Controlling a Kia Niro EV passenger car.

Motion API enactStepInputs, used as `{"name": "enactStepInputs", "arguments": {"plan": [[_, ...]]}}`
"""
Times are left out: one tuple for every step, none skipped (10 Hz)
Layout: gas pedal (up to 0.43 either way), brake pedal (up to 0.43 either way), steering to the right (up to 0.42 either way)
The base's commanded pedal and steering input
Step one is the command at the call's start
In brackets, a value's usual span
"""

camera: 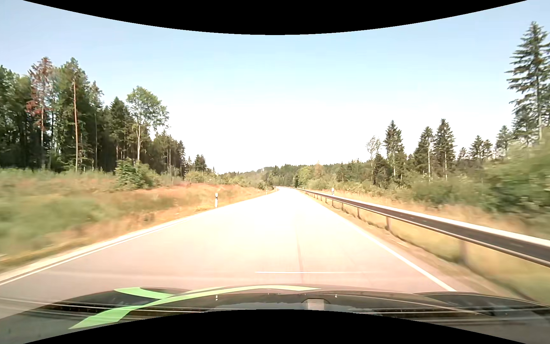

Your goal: Follow the waypoints while adhering to traffic rules and regulations

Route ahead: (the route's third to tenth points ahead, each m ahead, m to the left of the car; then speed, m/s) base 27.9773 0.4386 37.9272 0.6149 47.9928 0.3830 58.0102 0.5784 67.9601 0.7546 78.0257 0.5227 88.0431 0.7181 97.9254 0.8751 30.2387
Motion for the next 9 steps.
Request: {"name": "enactStepInputs", "arguments": {"plan": [[0.37,0.0,-0.003],[0.331,0.0,-0.003],[0.331,0.0,-0.003],[0.331,0.0,-0.003],[0.331,0.0,-0.003],[0.339,0.0,-0.003],[0.35,0.0,-0.003],[0.37,0.0,-0.004],[0.37,0.0,-0.004]]}}
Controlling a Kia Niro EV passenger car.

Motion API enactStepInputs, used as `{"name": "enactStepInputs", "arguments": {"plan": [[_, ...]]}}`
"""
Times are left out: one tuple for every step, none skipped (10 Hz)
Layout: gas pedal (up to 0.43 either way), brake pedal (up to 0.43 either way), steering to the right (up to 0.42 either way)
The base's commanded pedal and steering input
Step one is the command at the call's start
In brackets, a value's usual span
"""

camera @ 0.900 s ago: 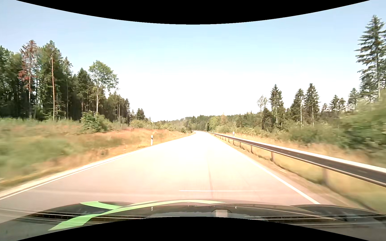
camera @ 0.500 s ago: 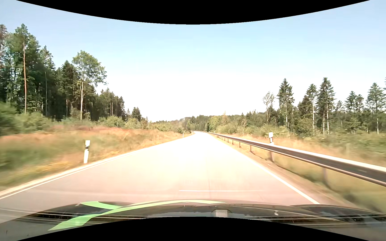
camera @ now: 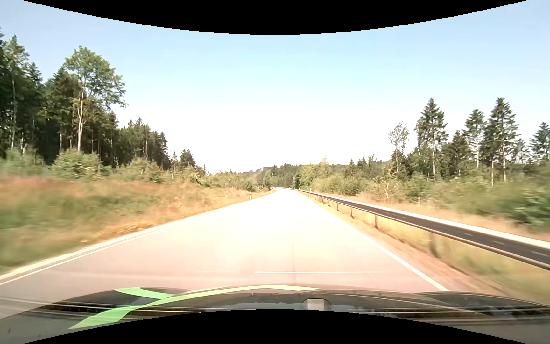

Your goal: Follow the waypoints while adhering to traffic rules and regulations

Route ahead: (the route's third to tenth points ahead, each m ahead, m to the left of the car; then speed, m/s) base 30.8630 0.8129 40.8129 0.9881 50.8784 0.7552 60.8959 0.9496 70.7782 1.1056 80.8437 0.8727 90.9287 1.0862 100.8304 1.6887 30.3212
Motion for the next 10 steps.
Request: {"name": "enactStepInputs", "arguments": {"plan": [[0.37,0.0,-0.005],[0.37,0.0,-0.004],[0.35,0.0,-0.003],[0.287,0.0,-0.003],[0.28,0.0,-0.003],[0.28,0.0,-0.003],[0.28,0.0,-0.003],[0.248,0.0,-0.003],[0.228,0.0,-0.003],[0.228,0.0,-0.003]]}}
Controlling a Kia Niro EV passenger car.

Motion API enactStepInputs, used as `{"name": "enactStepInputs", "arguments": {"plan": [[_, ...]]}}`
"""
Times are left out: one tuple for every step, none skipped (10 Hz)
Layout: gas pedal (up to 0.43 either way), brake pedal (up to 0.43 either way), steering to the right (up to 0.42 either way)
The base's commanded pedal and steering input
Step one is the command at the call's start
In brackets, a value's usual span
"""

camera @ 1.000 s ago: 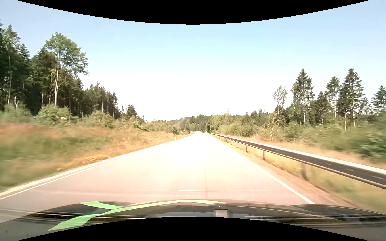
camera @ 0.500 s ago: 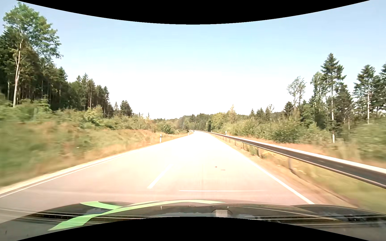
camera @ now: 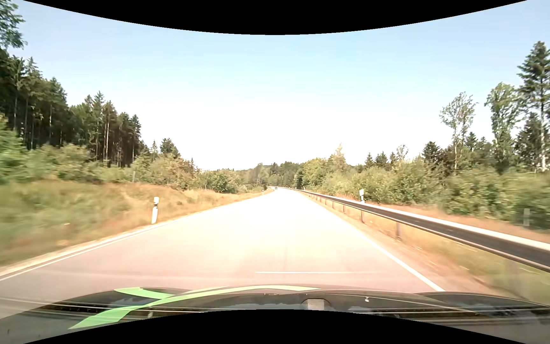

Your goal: Follow the waypoints while adhering to traffic rules and regulations

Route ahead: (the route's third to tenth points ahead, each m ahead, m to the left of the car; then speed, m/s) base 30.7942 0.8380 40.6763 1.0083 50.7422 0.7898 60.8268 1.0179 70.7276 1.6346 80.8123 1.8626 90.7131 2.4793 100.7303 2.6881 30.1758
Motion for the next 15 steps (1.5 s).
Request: {"name": "enactStepInputs", "arguments": {"plan": [[0.228,0.0,-0.003],[0.24,0.0,-0.003],[0.268,0.0,-0.003],[0.299,0.0,-0.003],[0.311,0.0,-0.003],[0.339,0.0,-0.002],[0.339,0.0,-0.002],[0.339,0.0,-0.002],[0.339,0.0,-0.001],[0.319,0.0,-0.001],[0.319,0.0,-0.001],[0.311,0.0,-0.001],[0.311,0.0,-0.002],[0.299,0.0,-0.003],[0.299,0.0,-0.003]]}}
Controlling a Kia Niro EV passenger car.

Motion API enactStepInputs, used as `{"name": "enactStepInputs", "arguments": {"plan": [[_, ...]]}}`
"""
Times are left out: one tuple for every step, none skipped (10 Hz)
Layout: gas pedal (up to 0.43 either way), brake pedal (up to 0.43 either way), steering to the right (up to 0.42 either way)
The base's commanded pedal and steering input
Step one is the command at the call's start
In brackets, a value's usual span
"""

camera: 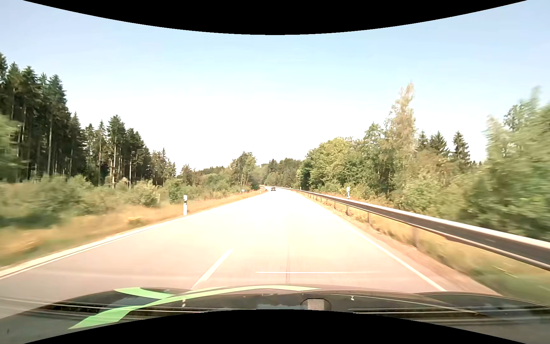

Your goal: Follow the waypoints while adhering to traffic rules and regulations

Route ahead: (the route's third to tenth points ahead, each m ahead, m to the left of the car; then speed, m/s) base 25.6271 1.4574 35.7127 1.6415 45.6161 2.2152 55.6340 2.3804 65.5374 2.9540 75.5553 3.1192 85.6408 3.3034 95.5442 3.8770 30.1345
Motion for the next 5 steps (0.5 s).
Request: {"name": "enactStepInputs", "arguments": {"plan": [[0.299,0.0,-0.003],[0.299,0.0,-0.003],[0.299,0.0,-0.003],[0.311,0.0,-0.004],[0.311,0.0,-0.003]]}}
